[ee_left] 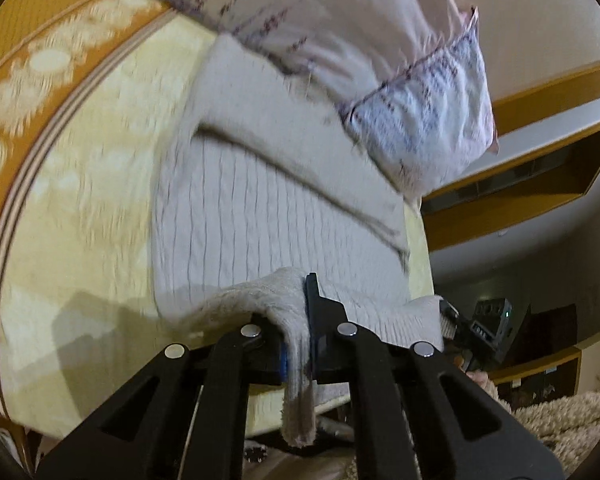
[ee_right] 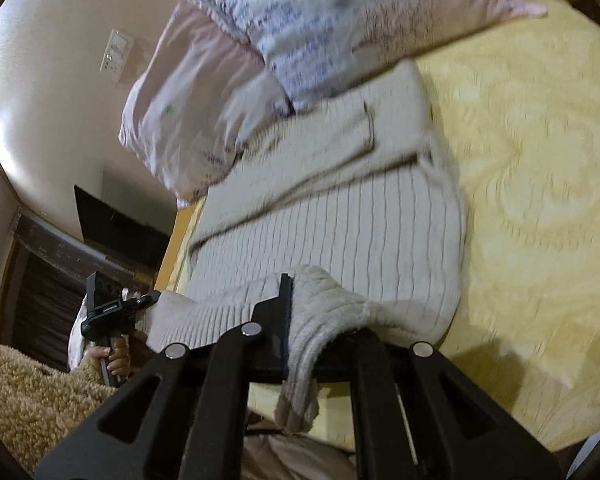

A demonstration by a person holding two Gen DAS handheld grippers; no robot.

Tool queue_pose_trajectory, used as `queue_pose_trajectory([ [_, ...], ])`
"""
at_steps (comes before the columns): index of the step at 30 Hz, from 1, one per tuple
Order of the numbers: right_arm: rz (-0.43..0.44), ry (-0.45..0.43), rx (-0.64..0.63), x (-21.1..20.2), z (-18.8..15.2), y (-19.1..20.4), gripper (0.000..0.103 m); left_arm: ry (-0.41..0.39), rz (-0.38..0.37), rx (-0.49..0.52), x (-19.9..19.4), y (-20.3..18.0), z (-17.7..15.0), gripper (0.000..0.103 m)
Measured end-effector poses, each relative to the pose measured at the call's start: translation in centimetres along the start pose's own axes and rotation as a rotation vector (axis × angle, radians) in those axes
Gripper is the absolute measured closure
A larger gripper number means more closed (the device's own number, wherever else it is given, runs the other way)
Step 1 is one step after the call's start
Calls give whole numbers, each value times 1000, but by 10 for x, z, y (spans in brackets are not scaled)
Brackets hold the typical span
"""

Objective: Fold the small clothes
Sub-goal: 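Lift the hem with both grippers, fold it toward the collar, release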

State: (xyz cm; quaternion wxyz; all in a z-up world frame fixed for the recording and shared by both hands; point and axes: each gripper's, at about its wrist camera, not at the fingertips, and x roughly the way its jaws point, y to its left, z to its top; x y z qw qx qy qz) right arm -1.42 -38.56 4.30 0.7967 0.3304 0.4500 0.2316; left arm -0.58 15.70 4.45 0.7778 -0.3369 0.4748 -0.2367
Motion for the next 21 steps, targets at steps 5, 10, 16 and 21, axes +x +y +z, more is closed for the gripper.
queue_pose_trajectory([
  [5, 10, -55, -11, 6, 20, 7, 96, -47, -9, 5, 5, -5, 27, 97],
  [10, 32, -104, -13, 9, 35, 9, 96, -79, -21, 9, 14, -8, 51, 97],
  [16, 61, -177, -37, 11, 57, 16, 96, -130, -38, 39, 19, -18, 82, 97],
  [21, 80, -239, -48, 16, 84, 16, 96, -184, -60, 63, 26, -29, 111, 97],
])
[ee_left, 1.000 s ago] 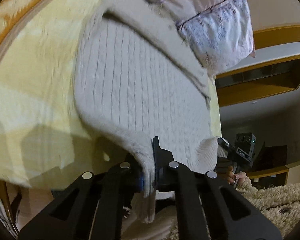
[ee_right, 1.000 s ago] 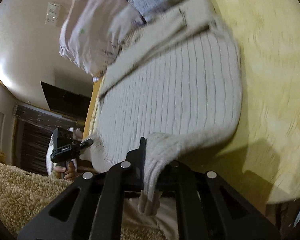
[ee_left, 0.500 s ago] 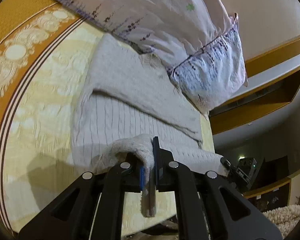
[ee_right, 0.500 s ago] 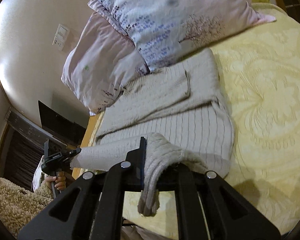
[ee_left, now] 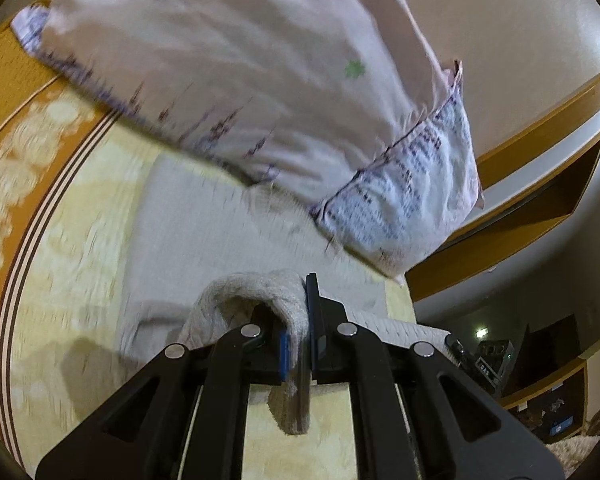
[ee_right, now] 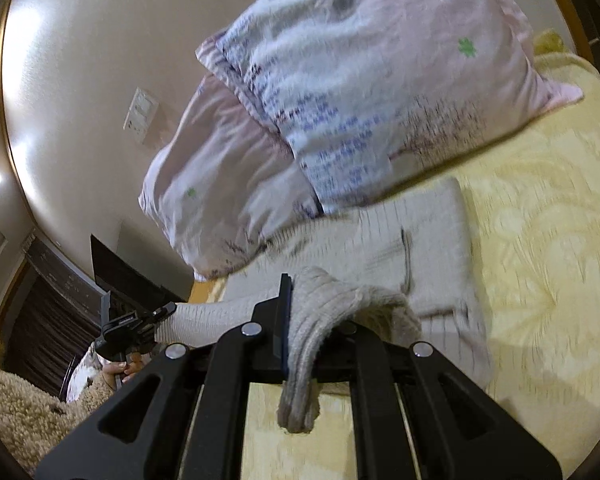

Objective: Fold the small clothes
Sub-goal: 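Lift the hem with both grippers, fold it toward the collar, release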

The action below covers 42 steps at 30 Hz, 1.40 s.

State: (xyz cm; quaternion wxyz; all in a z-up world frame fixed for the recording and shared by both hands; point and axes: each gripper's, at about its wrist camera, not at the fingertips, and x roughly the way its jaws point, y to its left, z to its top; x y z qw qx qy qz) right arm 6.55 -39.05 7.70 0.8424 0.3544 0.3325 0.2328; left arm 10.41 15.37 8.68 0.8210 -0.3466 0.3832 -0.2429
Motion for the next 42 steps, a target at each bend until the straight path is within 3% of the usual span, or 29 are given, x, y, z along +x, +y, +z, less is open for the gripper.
queue_pose_trajectory([
  [8, -28, 4, 62, 50, 21, -28, 96, -11, 26, -66, 46, 22, 29, 97],
  [23, -138, 95, 257, 122, 37, -98, 95, 25, 68, -259, 106, 78, 44, 97],
  [26, -133, 103, 304, 129, 40, -105, 82, 41, 74, -274, 112, 80, 46, 96],
  [31, -116, 72, 312, 137, 54, -102, 46, 63, 47, -343, 120, 89, 53, 96],
  [32, -120, 60, 307, 137, 58, -100, 43, 66, 46, -348, 121, 90, 54, 94],
  [35, -122, 54, 314, 137, 66, -101, 39, 40, 7, -360, 119, 90, 57, 61],
  [36, -124, 54, 313, 136, 68, -100, 39, 9, -3, -347, 115, 85, 60, 41],
  [37, -129, 53, 304, 133, 69, -98, 39, -11, -6, -335, 112, 82, 62, 29],
  [39, -148, 47, 278, 125, 70, -94, 39, -48, 23, -287, 103, 74, 67, 23],
  [42, -199, 39, 220, 106, 68, -86, 42, -33, 96, -213, 92, 67, 69, 23],
])
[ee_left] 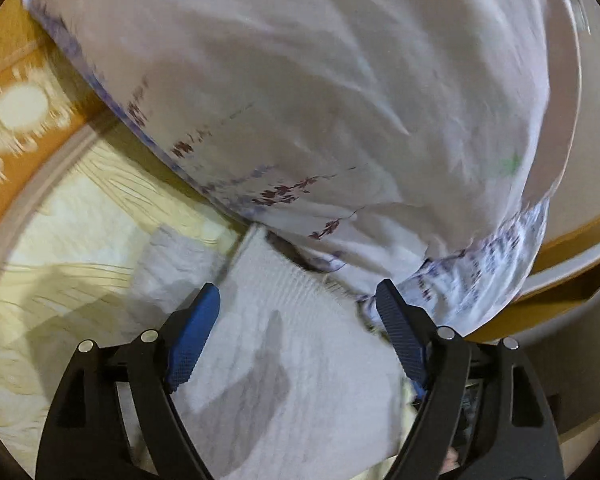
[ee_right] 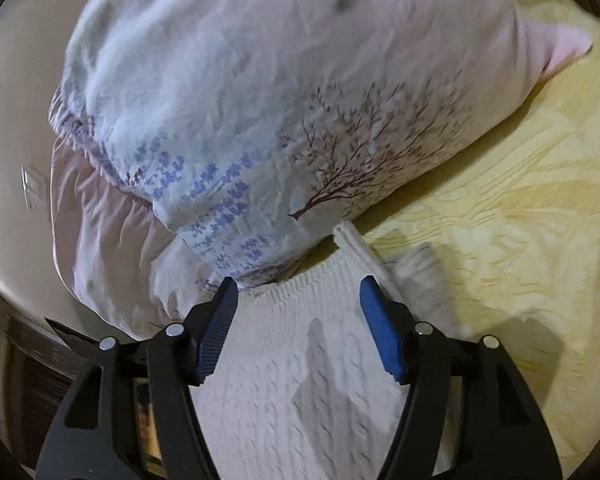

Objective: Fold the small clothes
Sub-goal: 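Lift the hem with both grippers, fold it toward the collar, release, then grasp the folded edge of the sweater with both grippers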

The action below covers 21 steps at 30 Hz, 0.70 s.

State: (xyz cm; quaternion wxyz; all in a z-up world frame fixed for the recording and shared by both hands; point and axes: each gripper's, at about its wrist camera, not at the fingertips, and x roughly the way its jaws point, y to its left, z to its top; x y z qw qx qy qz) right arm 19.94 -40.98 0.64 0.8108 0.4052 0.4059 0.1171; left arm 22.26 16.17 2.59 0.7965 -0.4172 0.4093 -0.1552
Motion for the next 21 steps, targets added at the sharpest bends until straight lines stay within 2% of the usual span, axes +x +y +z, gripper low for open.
queue_pose_trajectory([
  [7, -138, 47, -112, -37, -30, -6, 58, 53, 153, 150, -14, 2, -29, 39],
  [11, -184, 82, -151, -43, -49, -8, 60, 71, 218, 212, -20, 6, -48, 42],
  [15, -227, 87, -172, -45, -58, -12, 60, 79, 250, 243, -25, 12, -61, 47],
  [17, -232, 100, -177, -43, -60, -13, 66, 82, 264, 251, -26, 9, -64, 48],
  [18, -230, 109, -181, -42, -62, -13, 72, 82, 267, 260, -26, 8, -65, 50],
  [21, -258, 109, -228, -42, -67, -8, 75, 89, 281, 283, -26, 7, -70, 53],
])
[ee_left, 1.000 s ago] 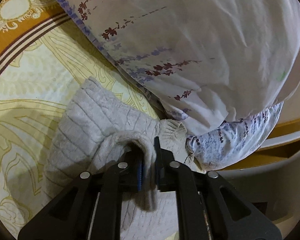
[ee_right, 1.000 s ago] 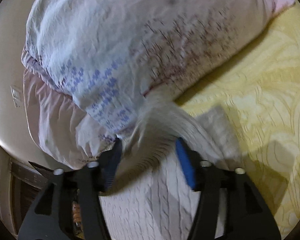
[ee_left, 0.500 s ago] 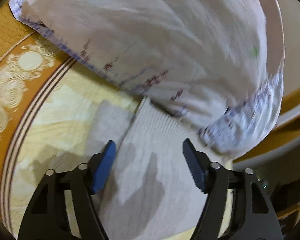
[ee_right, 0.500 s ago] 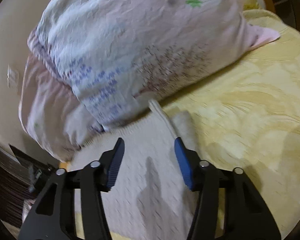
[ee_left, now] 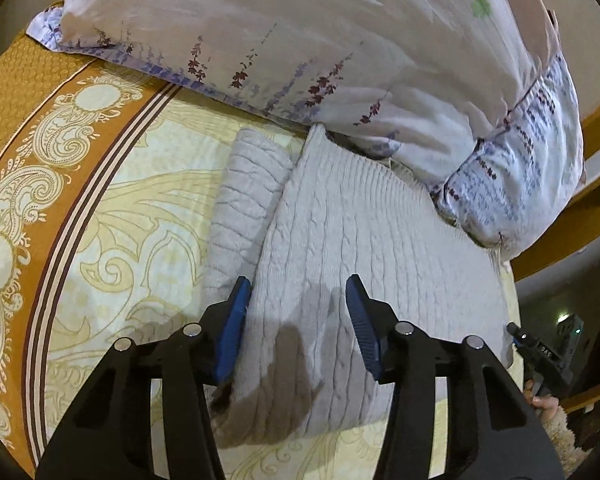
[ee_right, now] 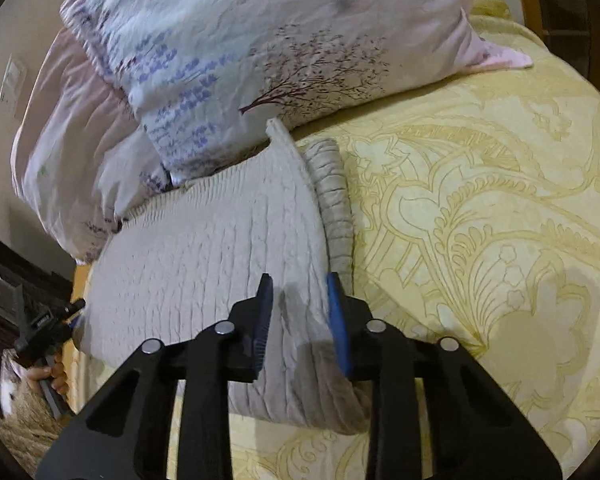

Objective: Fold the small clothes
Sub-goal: 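Grasp the folded edge of the sweater with both grippers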

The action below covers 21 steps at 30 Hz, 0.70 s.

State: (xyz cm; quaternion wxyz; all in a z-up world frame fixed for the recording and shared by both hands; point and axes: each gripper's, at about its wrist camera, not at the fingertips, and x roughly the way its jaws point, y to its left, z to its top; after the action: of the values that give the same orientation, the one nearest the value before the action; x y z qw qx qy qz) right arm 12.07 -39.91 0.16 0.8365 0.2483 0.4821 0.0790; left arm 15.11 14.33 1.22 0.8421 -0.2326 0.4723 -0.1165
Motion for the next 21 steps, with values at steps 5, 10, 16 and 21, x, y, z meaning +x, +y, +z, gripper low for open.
queue_pose_trajectory([
  [5, -15, 24, 25, 4, -5, -6, 77, 0, -2, 7, -2, -1, -6, 56],
  [10, -5, -31, -19, -7, -7, 1, 93, 17, -35, -16, -3, 1, -13, 88],
  [16, 10, -69, -40, -24, -8, 13, 95, 11, -89, -66, -14, 10, -16, 95],
  [21, 24, -82, -29, -36, -13, 16, 95, 5, -126, -45, -27, 7, -18, 96],
])
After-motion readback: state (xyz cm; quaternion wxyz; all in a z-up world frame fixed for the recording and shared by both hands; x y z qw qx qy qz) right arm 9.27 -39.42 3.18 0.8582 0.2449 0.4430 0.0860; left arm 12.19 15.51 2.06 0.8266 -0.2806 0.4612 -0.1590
